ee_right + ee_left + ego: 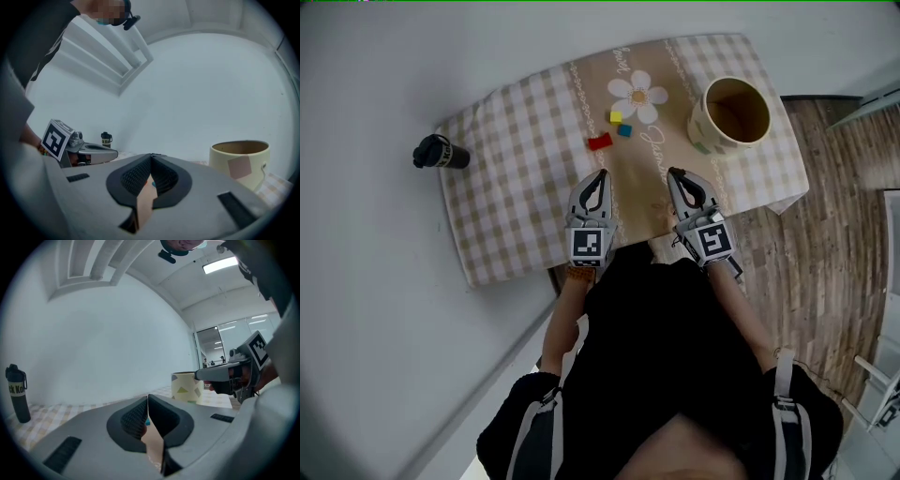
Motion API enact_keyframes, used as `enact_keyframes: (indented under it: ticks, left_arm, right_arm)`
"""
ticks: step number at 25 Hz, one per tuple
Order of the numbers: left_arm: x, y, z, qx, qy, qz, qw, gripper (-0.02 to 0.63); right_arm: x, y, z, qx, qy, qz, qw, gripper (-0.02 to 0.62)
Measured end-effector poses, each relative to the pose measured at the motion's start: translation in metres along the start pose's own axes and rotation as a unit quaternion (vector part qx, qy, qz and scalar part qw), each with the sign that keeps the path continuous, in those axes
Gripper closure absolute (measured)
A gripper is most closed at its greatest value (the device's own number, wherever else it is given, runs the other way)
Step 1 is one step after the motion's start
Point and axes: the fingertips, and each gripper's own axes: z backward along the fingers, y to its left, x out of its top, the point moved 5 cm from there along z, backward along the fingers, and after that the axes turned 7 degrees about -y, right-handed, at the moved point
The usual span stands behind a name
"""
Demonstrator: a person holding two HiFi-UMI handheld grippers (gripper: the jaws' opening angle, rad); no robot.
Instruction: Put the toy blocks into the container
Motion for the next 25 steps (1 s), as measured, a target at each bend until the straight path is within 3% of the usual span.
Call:
enact_keyframes:
  ticks: [9, 18, 22, 25]
  left_arm:
    - [-0.062, 0.056, -0.024, 0.015, 0.079, 0.012, 0.9967, 0.591]
    - [-0.101, 0.071, -0.058, -0.005, 0.116, 0.007, 0.9933, 0.371]
    - [-0.124, 0.076, -0.065, 0.003, 0.15, 0.017, 0.9885, 0.354]
    - [-0.127, 0.079, -0.071, 0.008, 0.152, 0.025, 0.9881, 0.337]
  right_arm:
    - [-0.025, 0.002, -0.04, -0.002, 0.041, 0.008, 0.999, 0.597]
    - [-0.077, 0.002, -0.062, 0.042, 0.067, 0.011, 0.997, 0.595]
    - [-0.094, -0.002, -0.064, 0.054, 0.083, 0.016, 0.995, 0.595]
    - [-0.102, -0.006, -0.066, 0.059, 0.093, 0.021, 0.994, 0.595]
